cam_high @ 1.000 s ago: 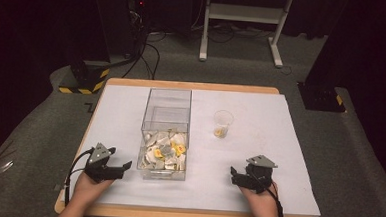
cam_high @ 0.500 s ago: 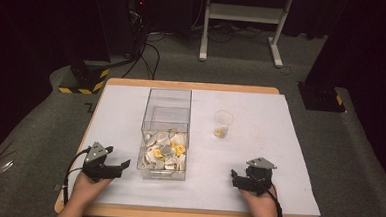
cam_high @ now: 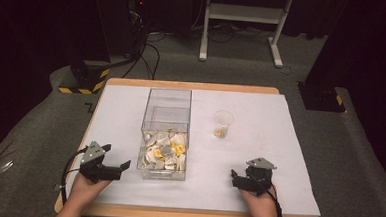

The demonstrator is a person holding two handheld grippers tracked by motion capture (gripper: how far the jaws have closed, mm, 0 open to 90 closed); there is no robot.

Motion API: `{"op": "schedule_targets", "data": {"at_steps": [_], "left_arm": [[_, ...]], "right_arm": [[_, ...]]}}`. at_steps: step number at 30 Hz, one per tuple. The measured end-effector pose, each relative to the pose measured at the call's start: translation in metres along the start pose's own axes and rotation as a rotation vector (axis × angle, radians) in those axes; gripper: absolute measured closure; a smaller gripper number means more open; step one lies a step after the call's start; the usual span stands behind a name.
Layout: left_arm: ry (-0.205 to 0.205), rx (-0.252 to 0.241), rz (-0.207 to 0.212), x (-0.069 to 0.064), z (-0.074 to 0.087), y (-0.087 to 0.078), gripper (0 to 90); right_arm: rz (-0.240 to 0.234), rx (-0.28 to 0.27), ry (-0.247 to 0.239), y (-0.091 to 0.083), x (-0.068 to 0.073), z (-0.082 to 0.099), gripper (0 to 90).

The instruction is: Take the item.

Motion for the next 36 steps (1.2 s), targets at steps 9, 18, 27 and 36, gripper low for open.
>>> {"op": "schedule_targets", "data": {"at_steps": [9,18,27,36], "left_arm": [[0.028,-0.05,0.035,-0.012,-0.014,-0.018,0.4],[0.067,-0.073,0.072,-0.031,-0.018,-0.021,0.0],[0.11,-0.04,0.107,-0.044,-0.012,-0.007,0.0],[0.117,0.001,0.145,-0.053,-0.005,0.004,0.5]], "right_arm": [[0.007,-0.002,-0.006,0.0,0.001,0.0,13.3],[0.0,-0.001,0.0,0.0,0.0,0.0,13.3],[0.0,-0.002,0.0,0.0,0.0,0.0,13.5],[0.0,-0.002,0.0,0.0,0.0,0.0,13.5]]}}
Point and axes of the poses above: each handheld gripper's, and its own axes: y roughly forward along the jaws, z roughly out of its underside, x roughly to its left, the point moved 2 cm from there along y, roughly forward along the jaws, and after that the axes turned 8 degrees about x, right-handed, at the moved point
